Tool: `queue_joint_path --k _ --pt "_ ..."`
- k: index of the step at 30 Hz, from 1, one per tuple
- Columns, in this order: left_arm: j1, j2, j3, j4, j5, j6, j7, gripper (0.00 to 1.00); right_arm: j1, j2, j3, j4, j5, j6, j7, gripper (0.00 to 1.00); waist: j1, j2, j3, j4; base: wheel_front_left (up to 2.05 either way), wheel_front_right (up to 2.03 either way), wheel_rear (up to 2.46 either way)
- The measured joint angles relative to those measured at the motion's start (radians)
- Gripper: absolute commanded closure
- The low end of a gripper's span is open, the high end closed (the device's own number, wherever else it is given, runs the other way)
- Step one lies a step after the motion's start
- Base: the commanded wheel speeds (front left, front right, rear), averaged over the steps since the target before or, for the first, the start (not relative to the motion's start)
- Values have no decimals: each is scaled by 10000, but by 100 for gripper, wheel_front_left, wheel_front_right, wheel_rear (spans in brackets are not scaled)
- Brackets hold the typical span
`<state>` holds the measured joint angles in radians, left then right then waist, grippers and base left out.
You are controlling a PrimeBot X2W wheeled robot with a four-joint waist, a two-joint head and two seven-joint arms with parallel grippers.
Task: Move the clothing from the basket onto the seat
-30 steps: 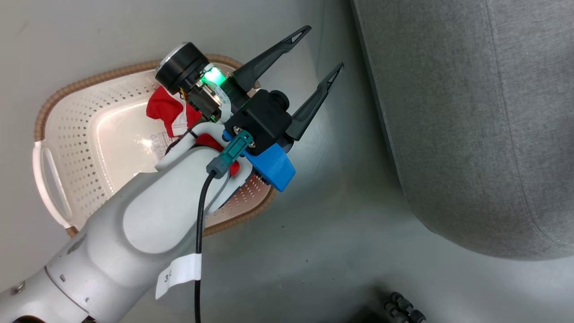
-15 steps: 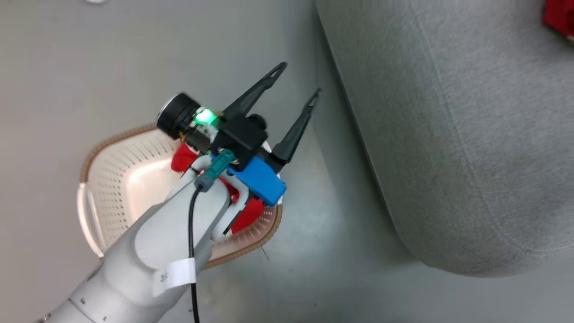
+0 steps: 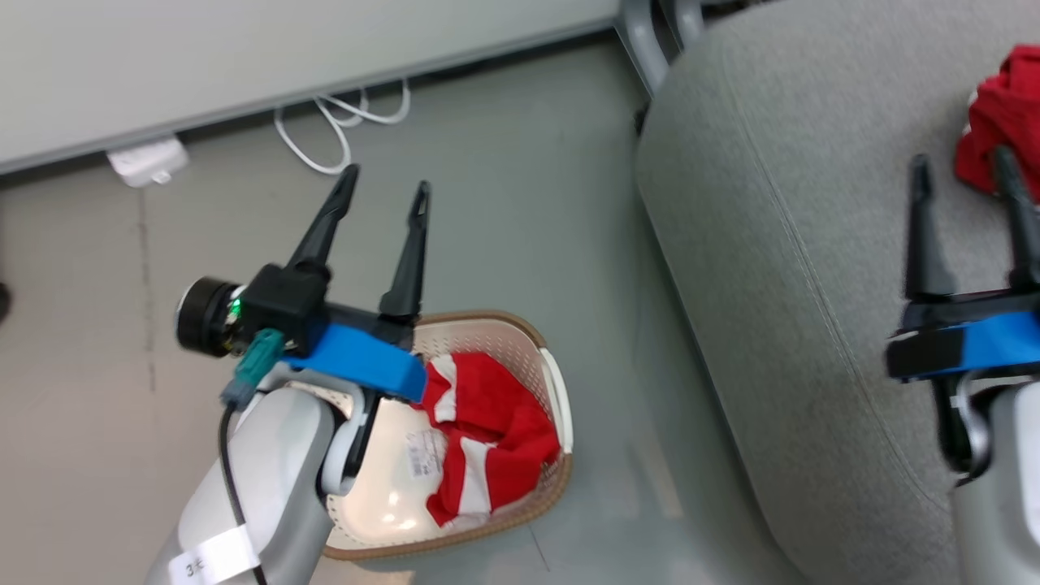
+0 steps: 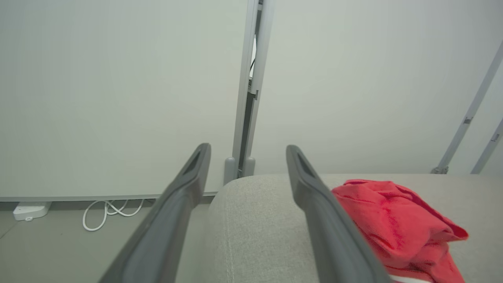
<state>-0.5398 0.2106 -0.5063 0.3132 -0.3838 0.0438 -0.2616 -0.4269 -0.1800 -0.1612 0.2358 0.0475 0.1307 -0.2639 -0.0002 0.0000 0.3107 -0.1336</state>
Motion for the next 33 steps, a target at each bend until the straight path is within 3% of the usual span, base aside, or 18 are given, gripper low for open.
queue_joint_path --k 11,19,33 --pt "1971 -579 2706 -558 1083 -198 -2 0 414 593 1931 -44 242 0 0 0 0 0 -1518 1093 0 0 0" --pt "3209 -976 4165 -782 1618 -646 -4 0 1348 897 2389 100 393 0 0 0 0 0 -2320 1495 0 0 0" --pt "4547 -1469 4700 -433 2230 -1436 -2 0 3114 1154 1779 364 731 0 0 0 1 0 -3033 1690 0 0 0"
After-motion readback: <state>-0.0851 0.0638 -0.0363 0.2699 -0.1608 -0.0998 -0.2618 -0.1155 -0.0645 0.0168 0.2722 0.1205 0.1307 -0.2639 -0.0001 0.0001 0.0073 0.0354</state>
